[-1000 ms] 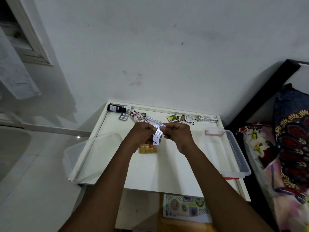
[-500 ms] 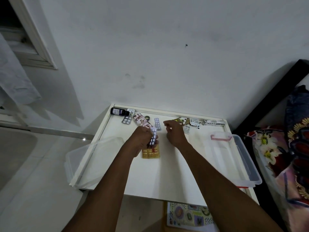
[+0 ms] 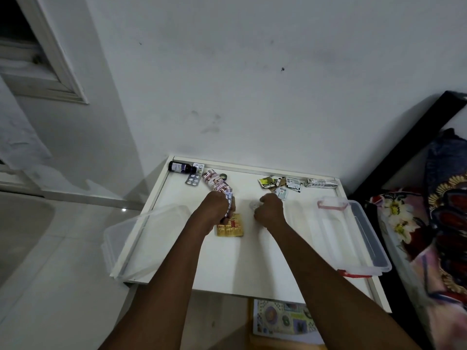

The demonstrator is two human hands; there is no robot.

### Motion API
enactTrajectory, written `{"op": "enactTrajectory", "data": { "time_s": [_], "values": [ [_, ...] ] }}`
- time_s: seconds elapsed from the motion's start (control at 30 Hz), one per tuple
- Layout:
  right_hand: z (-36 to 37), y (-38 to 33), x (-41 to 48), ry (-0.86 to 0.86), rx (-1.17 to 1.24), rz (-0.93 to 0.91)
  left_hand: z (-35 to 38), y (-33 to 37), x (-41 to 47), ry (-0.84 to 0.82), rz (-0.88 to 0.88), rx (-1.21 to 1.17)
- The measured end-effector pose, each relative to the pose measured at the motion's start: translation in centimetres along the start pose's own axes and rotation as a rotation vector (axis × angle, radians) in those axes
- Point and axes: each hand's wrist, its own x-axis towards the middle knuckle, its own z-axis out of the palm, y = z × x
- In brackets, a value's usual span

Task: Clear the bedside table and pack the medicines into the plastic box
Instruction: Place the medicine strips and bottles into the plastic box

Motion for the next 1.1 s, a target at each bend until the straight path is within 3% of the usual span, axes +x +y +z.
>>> {"op": "enactTrajectory", "data": {
  "time_s": [0.1, 0.17, 0.23, 0.6, 0.83, 1.1],
  "values": [
    [-2.4, -0.1, -2.4, -0.181, 0.582, 0.359, 0.9, -0.4, -0.8, -0.025, 0.001, -0.005],
    [-3.5, -0.2, -4.9, -0.22, 0.952, 0.423, 1.8, -0.9, -0.9, -0.063, 0.035, -0.012],
    [-4.0, -0.1, -6.8, -0.212, 1.157, 0.456, 2.5, -1.2, -0.9, -0.095, 0.081, -0.019],
    [-4.2, -0.4, -7.3, -0.191, 1.01, 0.483, 4.4, -0.8, -1.1, -0.16, 0.089, -0.236],
    [-3.4, -0.7, -6.8, -0.027, 1.01, 0.494, 4.6, -1.5, -0.8, -0.217, 0.084, -0.306],
    [-3.6, -1.0, -6.6, -0.121, 0.93, 0.503, 4.1, -1.5, -0.6, -0.186, 0.053, -0.275]
  ]
}}
